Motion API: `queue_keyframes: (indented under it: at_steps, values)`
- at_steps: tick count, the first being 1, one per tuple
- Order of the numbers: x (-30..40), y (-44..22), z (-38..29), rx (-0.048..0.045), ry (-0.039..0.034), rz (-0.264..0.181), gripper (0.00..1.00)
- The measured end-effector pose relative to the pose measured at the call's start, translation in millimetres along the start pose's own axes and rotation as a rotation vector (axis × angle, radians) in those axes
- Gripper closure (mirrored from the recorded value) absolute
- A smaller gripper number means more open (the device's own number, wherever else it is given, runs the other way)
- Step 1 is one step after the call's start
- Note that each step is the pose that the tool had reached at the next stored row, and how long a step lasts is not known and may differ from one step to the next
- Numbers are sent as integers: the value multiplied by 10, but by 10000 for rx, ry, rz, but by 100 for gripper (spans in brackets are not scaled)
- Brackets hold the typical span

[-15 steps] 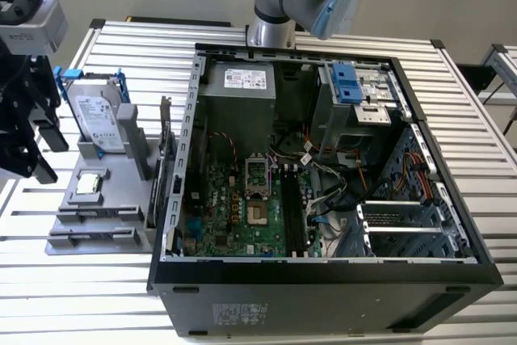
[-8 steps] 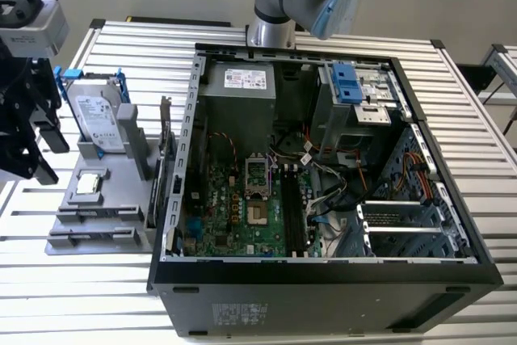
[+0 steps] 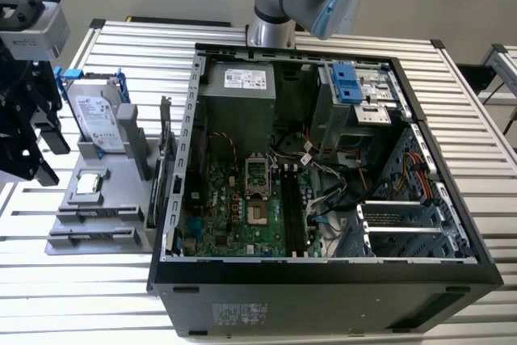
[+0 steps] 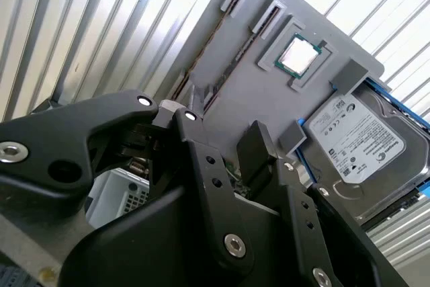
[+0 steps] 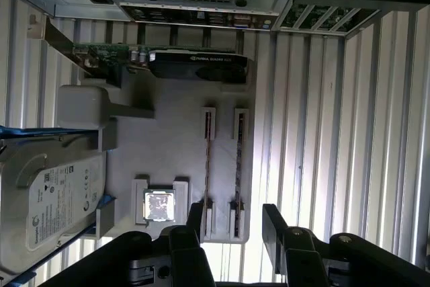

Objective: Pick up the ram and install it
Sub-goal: 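Pick up the ram and move it above insertion slot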

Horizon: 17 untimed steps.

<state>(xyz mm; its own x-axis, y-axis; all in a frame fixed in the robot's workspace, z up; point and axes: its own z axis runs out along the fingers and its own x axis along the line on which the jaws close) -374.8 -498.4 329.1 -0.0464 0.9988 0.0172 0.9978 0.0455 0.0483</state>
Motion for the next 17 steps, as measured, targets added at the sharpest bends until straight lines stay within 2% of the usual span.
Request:
queue_keyframes:
  at_steps: [17]
  values:
    - [-1,-1,36,24,0,-1,0]
